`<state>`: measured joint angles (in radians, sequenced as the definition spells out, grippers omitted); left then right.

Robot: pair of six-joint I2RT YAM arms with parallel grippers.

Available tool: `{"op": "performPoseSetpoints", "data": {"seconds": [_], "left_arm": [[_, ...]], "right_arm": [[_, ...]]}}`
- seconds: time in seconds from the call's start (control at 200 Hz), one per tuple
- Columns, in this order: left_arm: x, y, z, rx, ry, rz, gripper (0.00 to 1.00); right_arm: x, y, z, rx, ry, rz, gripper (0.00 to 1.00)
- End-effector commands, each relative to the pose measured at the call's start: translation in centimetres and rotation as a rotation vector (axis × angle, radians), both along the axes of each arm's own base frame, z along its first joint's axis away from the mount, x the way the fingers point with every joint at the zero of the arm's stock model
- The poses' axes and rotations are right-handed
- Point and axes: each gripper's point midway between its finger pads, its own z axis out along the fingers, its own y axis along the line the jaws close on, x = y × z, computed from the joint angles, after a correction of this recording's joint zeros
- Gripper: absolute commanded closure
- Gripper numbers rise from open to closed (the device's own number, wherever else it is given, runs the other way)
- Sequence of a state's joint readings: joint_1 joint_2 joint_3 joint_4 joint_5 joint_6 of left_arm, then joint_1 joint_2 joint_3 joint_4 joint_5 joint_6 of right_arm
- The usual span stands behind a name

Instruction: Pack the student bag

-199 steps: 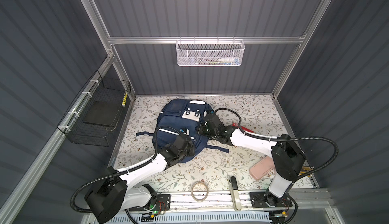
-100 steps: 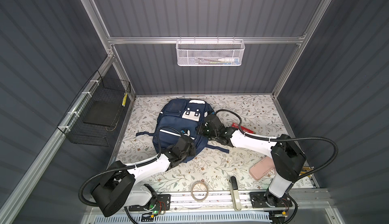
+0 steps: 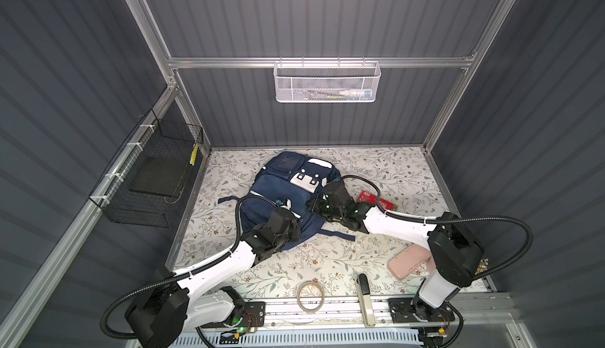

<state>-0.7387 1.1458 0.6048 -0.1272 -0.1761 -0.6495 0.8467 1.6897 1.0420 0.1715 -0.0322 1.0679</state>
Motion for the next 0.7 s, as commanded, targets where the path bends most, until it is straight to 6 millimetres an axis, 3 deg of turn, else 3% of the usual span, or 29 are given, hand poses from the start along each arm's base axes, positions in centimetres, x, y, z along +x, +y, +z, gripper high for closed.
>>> {"op": "performPoseSetpoints", "data": {"seconds": [0.0, 0.095, 0.145, 0.19, 0.34, 0.515, 0.695], "left_arm": [[1.7, 1.0, 3.7, -0.026, -0.114, 0.055, 1.00], [0.9, 0.7, 2.4, -0.032, -0.098, 0.008, 1.00], [0.4, -0.1, 2.1, -0.057, -0.107, -0.046, 0.83], [0.2, -0.3, 1.8, -0.061, -0.118, -0.073, 0.77], [-0.6, -0.1, 3.0, -0.091, -0.216, -0.130, 0.72], [-1.9, -0.4, 5.3, -0.153, -0.291, -0.196, 0.66], [-2.8, -0.9, 3.5, -0.155, -0.237, -0.242, 0.62]], "right_arm": [[-2.1, 1.2, -1.9, 0.064, 0.085, 0.032, 0.96], [-1.8, 1.4, -1.5, 0.073, 0.071, 0.023, 0.95], [-1.7, 1.5, -1.2, 0.081, 0.065, 0.025, 0.95], [-1.7, 1.7, -0.8, 0.084, 0.066, 0.029, 0.95], [-1.5, 1.6, 0.2, 0.111, 0.058, 0.041, 0.97], [-1.4, 1.8, 3.5, 0.156, 0.017, 0.040, 0.98], [-0.9, 2.2, 5.0, 0.176, -0.004, 0.036, 0.99]]}}
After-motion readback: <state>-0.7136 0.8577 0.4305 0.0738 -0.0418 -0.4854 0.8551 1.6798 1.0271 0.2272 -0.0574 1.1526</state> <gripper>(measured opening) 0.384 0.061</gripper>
